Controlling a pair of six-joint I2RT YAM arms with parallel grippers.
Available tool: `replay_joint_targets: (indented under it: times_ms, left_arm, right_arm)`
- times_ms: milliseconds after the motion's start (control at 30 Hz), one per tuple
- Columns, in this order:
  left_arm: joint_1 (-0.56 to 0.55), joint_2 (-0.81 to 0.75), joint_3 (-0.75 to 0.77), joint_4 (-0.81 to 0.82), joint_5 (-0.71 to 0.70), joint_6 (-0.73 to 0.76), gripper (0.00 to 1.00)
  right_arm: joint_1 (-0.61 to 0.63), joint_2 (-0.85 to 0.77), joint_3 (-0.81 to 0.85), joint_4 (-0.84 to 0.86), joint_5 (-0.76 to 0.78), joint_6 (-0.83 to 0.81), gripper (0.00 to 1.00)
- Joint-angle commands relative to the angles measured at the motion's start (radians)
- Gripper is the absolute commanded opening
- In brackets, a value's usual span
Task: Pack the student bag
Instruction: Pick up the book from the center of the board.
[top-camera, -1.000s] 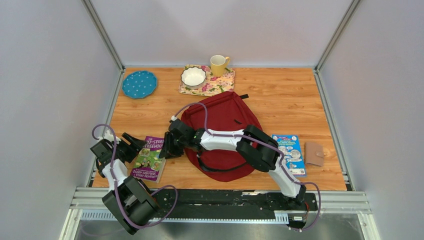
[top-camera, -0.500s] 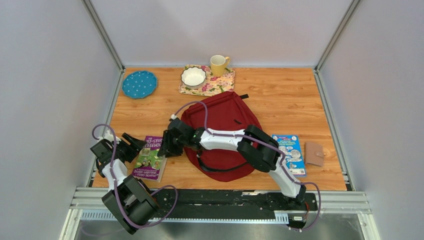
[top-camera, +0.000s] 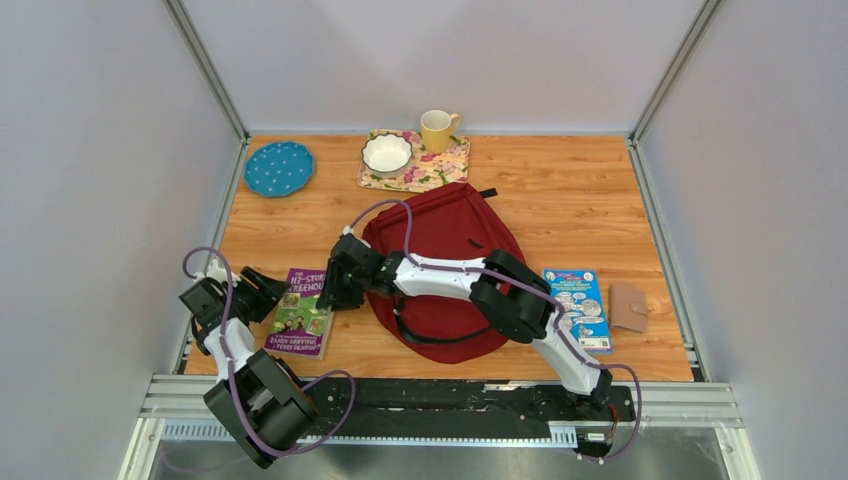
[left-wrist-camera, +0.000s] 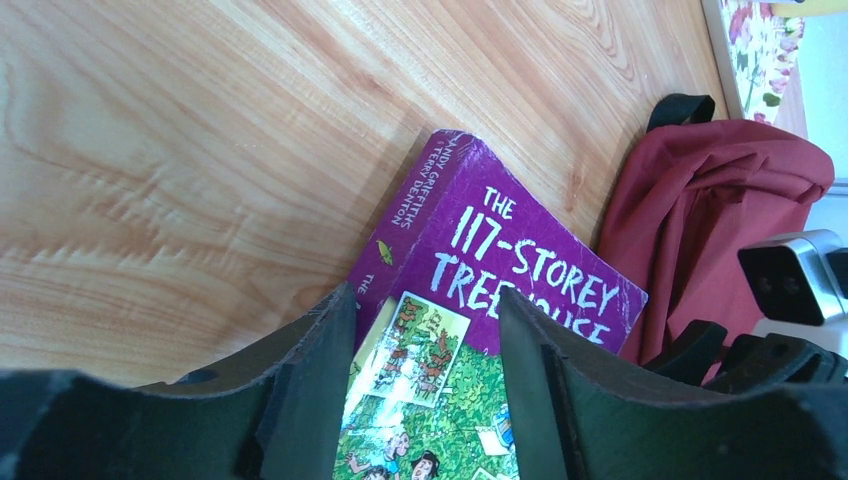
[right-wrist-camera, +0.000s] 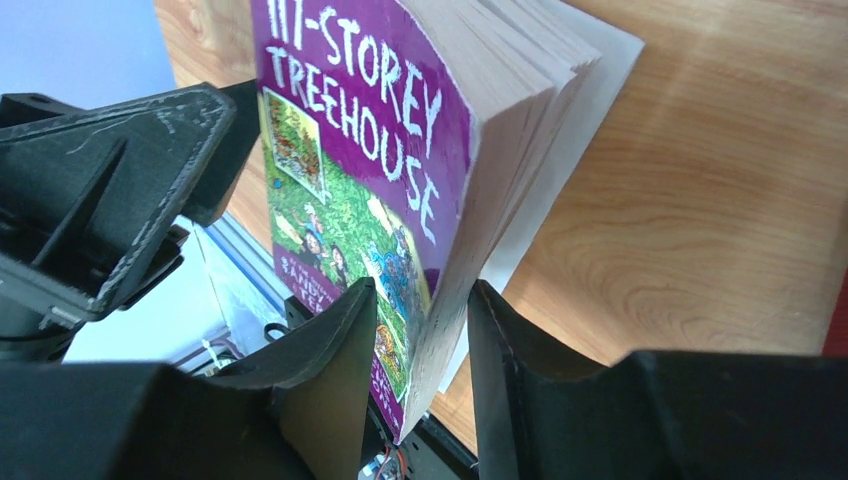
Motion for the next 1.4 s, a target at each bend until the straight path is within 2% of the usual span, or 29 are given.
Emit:
replay_joint_targets:
  times_ms: [0, 67, 167, 233, 300, 333, 467, 533, 633, 767, 933, 1067, 1167, 1200, 1300, 1367]
  left_arm:
    - [-0.016, 0.004, -0.003, -0.037, 0.113, -0.018, 0.59]
    - [-0.016, 0.006, -0.003, -0.036, 0.115, -0.020, 0.57]
    - [-0.016, 0.008, -0.003, -0.036, 0.115, -0.020, 0.57]
    - [-0.016, 0.008, -0.001, -0.036, 0.115, -0.020, 0.56]
    - [-0.016, 0.006, -0.001, -0.036, 0.115, -0.020, 0.57]
    - [-0.016, 0.000, 0.001, -0.036, 0.115, -0.020, 0.57]
    - [-0.016, -0.031, 0.008, -0.042, 0.102, -0.015, 0.72]
    - [-0.016, -0.077, 0.004, -0.034, 0.078, -0.023, 0.76]
    - [-0.016, -0.153, 0.019, -0.072, -0.031, -0.023, 0.77]
    - [-0.016, -0.230, 0.053, -0.100, -0.050, -0.069, 0.78]
    - [-0.016, -0.233, 0.099, -0.129, 0.067, -0.061, 0.79]
    - [-0.016, -0.233, 0.086, -0.048, 0.200, -0.127, 0.79]
    - [-0.016, -0.242, 0.103, 0.068, 0.304, -0.248, 0.79]
    - [-0.016, -0.244, 0.111, 0.107, 0.350, -0.340, 0.79]
    - [-0.016, -0.247, 0.195, 0.191, 0.345, -0.493, 0.80]
    - [-0.016, -0.241, 0.299, 0.170, 0.337, -0.511, 0.80]
  right_arm:
    - [0.002, 0.031, 0.079, 0.092, 0.033, 0.022, 0.40]
    - [0.000, 0.045, 0.090, 0.087, 0.025, 0.019, 0.38]
    - [-0.003, 0.037, 0.082, 0.085, 0.034, 0.013, 0.26]
    - [-0.003, 0.028, 0.073, 0.087, 0.040, -0.002, 0.11]
    - [-0.009, 0.006, 0.059, 0.095, 0.034, -0.007, 0.00]
    - [-0.012, -0.003, 0.051, 0.098, 0.036, -0.012, 0.00]
    - [-0.018, -0.064, 0.007, 0.115, 0.040, -0.060, 0.00]
    - [-0.021, -0.115, -0.030, 0.115, 0.049, -0.082, 0.00]
    - [-0.023, -0.194, -0.097, 0.110, 0.062, -0.120, 0.00]
    - [-0.035, -0.299, -0.214, 0.165, 0.056, -0.143, 0.00]
    - [-0.063, -0.382, -0.303, 0.248, 0.005, -0.150, 0.00]
    - [-0.075, -0.447, -0.363, 0.314, -0.029, -0.159, 0.00]
    - [-0.089, -0.484, -0.392, 0.354, -0.055, -0.156, 0.00]
    - [-0.099, -0.510, -0.410, 0.367, -0.079, -0.150, 0.00]
    - [-0.116, -0.570, -0.442, 0.394, -0.115, -0.143, 0.00]
    - [-0.122, -0.602, -0.450, 0.398, -0.127, -0.147, 0.00]
